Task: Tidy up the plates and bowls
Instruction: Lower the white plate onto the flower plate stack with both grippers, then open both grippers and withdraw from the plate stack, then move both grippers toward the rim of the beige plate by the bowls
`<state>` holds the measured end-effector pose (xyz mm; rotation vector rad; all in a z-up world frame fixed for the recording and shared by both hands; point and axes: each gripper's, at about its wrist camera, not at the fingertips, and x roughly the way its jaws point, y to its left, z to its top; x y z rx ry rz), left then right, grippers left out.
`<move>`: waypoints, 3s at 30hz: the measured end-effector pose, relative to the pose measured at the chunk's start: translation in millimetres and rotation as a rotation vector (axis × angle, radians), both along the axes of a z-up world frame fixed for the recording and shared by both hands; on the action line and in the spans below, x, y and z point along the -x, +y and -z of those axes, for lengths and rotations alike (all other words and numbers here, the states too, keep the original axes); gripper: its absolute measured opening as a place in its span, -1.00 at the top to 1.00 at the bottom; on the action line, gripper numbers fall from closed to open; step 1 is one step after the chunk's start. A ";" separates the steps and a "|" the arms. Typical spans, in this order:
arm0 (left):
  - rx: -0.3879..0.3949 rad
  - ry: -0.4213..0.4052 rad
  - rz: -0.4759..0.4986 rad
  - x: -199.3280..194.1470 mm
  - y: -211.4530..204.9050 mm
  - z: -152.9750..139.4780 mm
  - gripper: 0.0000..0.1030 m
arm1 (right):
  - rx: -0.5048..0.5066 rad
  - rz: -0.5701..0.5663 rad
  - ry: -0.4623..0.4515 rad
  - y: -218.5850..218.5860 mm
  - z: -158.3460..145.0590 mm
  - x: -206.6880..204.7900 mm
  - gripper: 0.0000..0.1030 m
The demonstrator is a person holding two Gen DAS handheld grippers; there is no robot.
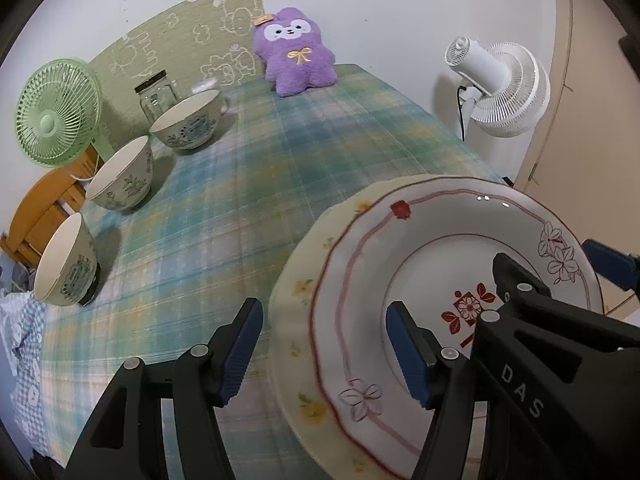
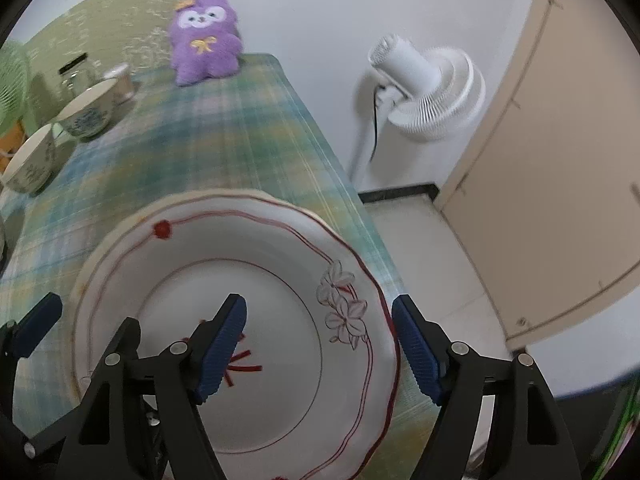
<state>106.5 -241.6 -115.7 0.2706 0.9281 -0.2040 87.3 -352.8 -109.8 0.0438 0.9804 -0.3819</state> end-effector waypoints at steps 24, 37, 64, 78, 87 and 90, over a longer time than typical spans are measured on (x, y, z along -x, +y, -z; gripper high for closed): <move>0.118 -0.108 -0.101 8.1 66.5 -114.4 -0.41 | -0.083 -0.176 -0.155 49.3 -119.9 4.6 -0.54; 0.139 -0.137 -0.259 9.0 93.8 -132.2 -0.44 | -0.095 -0.365 -0.181 78.1 -144.4 -8.9 -0.54; 0.119 -0.138 -0.175 -50.2 204.6 -131.1 -0.54 | -0.049 -0.242 -0.228 200.7 -149.4 -55.7 -0.54; 0.134 -0.114 -0.147 -76.1 257.3 -107.8 -0.52 | -0.097 -0.235 -0.191 263.2 -119.2 -86.3 -0.54; 0.132 -0.104 -0.185 -93.4 286.3 -87.1 -0.45 | -0.120 -0.288 -0.176 294.1 -99.3 -109.5 -0.54; 0.157 -0.094 -0.185 -100.2 296.4 -78.7 -0.35 | -0.111 -0.279 -0.164 305.0 -92.1 -115.8 -0.47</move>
